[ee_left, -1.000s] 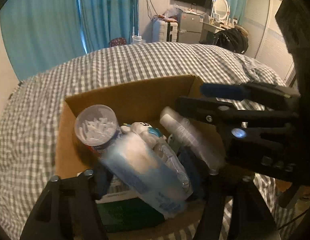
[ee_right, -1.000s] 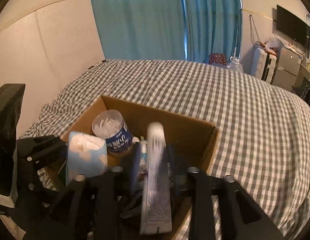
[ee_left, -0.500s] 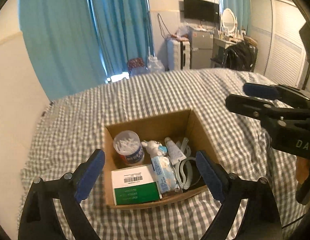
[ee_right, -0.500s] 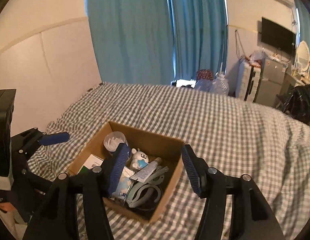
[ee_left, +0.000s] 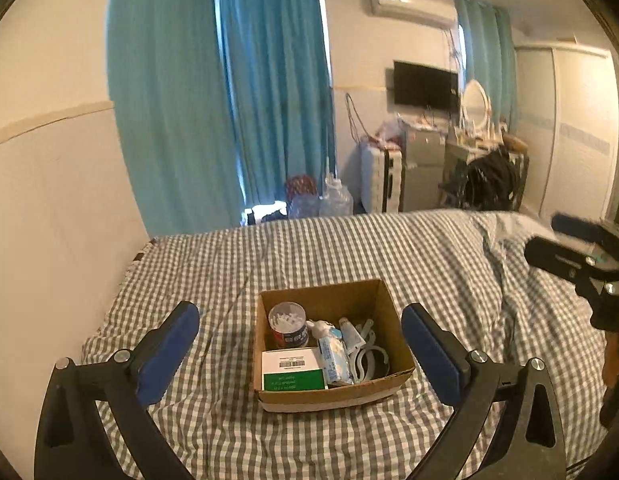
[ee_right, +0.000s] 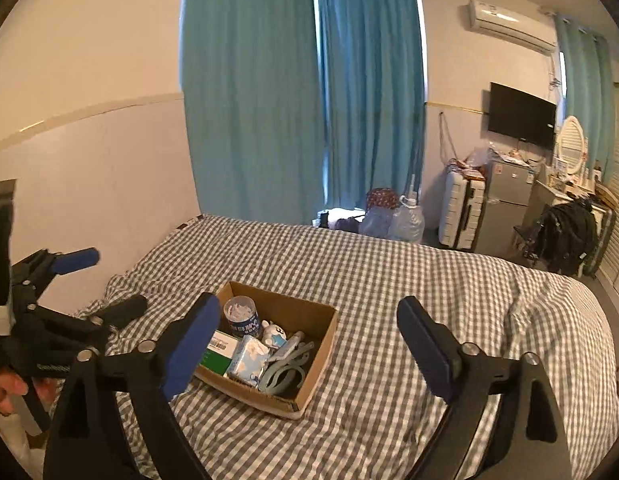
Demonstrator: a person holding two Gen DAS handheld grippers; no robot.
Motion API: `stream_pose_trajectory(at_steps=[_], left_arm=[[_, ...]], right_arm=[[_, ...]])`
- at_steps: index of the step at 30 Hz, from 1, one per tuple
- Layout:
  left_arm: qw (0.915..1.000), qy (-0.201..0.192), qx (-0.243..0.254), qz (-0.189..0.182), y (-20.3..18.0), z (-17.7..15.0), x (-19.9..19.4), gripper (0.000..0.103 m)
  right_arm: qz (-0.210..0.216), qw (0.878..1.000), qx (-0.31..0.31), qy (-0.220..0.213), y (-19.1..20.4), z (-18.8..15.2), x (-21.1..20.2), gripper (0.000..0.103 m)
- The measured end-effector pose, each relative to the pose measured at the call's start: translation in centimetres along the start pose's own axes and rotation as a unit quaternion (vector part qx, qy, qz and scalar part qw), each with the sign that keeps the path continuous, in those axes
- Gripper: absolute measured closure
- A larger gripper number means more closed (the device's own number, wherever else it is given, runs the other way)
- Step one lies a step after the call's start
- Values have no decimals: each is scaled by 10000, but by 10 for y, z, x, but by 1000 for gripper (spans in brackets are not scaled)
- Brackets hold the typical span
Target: Organize objects
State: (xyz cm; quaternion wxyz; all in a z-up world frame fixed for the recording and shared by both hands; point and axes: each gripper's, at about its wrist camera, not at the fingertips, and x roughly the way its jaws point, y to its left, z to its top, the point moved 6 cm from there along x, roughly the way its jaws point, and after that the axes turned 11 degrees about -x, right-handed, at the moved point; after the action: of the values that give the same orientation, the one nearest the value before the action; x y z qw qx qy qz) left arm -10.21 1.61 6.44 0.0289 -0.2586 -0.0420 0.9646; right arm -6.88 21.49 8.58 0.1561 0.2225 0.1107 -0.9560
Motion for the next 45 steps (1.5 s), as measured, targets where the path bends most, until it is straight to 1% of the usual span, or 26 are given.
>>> stream_pose_trajectory(at_steps=[2,3,5,7,9,12,16,18,20,23,25,29,32,35,38,40,45], left_arm=[[9998,-83,-162,-11,8,0,-6,0],[9995,-127,-276,17,13,0,-8,0],[9985,-188,-507,59,22,-1,-9,0],[9973,-247,-696,14,30,-3,-10,0],[9968,-270,-758,1,36,-6,-10,0],[9959,-440,-788,16,47,-14,-12,0],[9960,-585,-676,25,52,-35,-8,0],[9958,-516,-752,104,54,-49,0,0],[9961,-346,-814,-2,53,-65,10,0],[9962,-242,-831,-135,46,-77,20,0],[9968,-283,-736,-90,43,-78,23,0],[9976,-451,-466,239,41,-82,24,0],[9979,-338,-498,229,40,-83,27,0],[9980,-374,-456,233,38,-84,24,0],[9978,-373,-454,311,39,-85,23,0],[9978,-343,-501,264,40,-85,23,0],[9976,-356,-523,282,41,-84,21,0]], right_arm=[[-75,9999,118,16,0,-3,-8,6],[-38,9997,243,41,2,-7,-11,4],[64,9993,362,31,7,-13,-15,2],[-61,9995,319,21,14,-17,-16,0],[-214,9994,284,-26,21,-22,-15,0],[-391,9988,222,-195,30,-30,-12,0],[-620,9976,136,-293,35,-42,1,0],[-685,9969,176,-345,38,-49,6,0],[-675,9968,221,-355,41,-59,12,0],[-729,9968,283,-156,42,-80,29,0],[-779,9964,325,-44,41,-93,40,0],[-915,9951,324,161,36,-108,57,0],[-951,9945,381,196,30,-111,61,0],[-966,9944,363,221,29,-112,61,0],[-968,9946,309,189,31,-110,57,0],[-973,9947,285,180,33,-109,55,0],[-995,9947,234,126,35,-106,48,0]])
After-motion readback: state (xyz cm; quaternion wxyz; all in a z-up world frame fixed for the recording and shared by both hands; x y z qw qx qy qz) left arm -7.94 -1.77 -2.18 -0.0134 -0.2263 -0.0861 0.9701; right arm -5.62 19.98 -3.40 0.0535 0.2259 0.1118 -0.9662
